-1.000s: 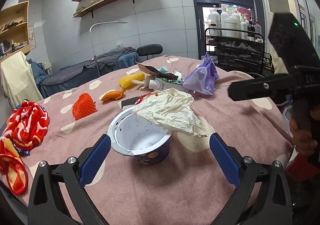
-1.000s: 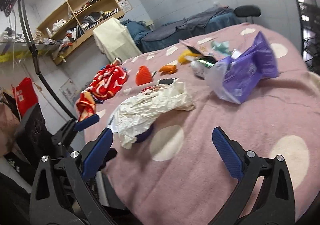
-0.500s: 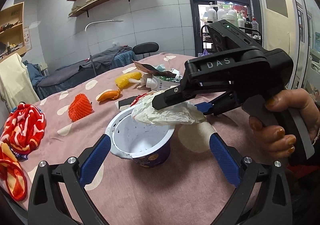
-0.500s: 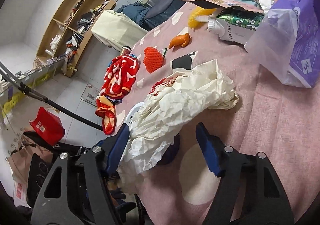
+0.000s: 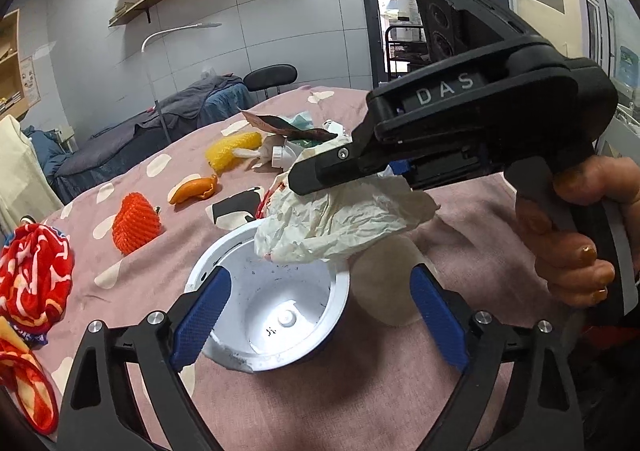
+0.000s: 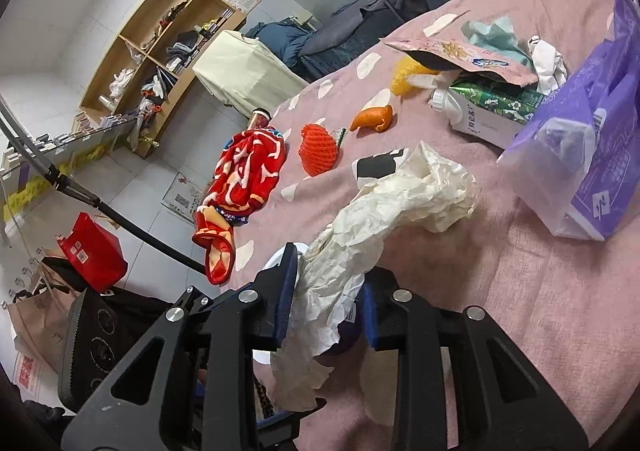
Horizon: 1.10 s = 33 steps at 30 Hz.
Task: Collect trash
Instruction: 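Grasp the white yogurt cup rim with the left tool while the right tool grasps crumpled white paper, then carry the crumpled paper in the right tool over the brown bin and release it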
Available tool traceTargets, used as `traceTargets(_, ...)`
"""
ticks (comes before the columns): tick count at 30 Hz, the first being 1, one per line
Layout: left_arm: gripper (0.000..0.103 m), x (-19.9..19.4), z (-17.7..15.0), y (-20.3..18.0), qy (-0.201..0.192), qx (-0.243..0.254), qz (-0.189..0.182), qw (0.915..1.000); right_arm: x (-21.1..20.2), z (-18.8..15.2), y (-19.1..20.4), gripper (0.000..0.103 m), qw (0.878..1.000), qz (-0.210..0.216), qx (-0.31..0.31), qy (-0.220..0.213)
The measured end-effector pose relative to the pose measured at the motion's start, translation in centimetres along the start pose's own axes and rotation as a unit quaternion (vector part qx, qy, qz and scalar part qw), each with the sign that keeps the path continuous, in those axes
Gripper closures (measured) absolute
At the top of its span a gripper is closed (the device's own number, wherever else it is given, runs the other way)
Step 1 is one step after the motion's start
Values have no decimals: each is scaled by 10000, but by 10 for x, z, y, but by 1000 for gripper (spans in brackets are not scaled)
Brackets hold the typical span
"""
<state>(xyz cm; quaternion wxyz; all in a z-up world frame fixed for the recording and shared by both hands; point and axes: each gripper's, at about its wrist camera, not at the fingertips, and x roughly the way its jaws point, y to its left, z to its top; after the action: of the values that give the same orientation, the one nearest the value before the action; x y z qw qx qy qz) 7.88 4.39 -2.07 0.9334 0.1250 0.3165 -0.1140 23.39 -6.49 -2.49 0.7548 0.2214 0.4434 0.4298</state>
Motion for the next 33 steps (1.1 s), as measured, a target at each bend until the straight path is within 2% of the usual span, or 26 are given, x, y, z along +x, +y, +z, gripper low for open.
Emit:
traceTargets(1,20,2,1,-1,47,37,12,10000,-2,2,2,76,9999,-71,-71,-36)
traceTargets(2,23,5,2,0,116,65,25,9999,-4,2,3,82,9997,-145,-172,-61)
traceTargets(9,46,17,-2,7,488,-89,46,9988,-14,0,15,91,9980,-168,-580,-163)
traceTargets(13,73,17,-6,10,548,-176,45,9983,-22,-2,25,91,9958,-194,-847,-296)
traceTargets(16,87,14,-8,10,551,-240,25,9982,-27,-2,30,92,9936,-225,-1016,-439)
traceTargets(20,92,11,-3,13,445,-368,43,9983,-38,0,30,93,9914,-318,-1098,-637)
traceTargets(25,92,5,9,19,210,-671,-88,9975,-54,2,23,93,9899,-369,-1064,-856)
traceTargets(33,92,0,42,6,-290,-812,-518,9949,-107,4,9,93,9826,-584,-964,-1478)
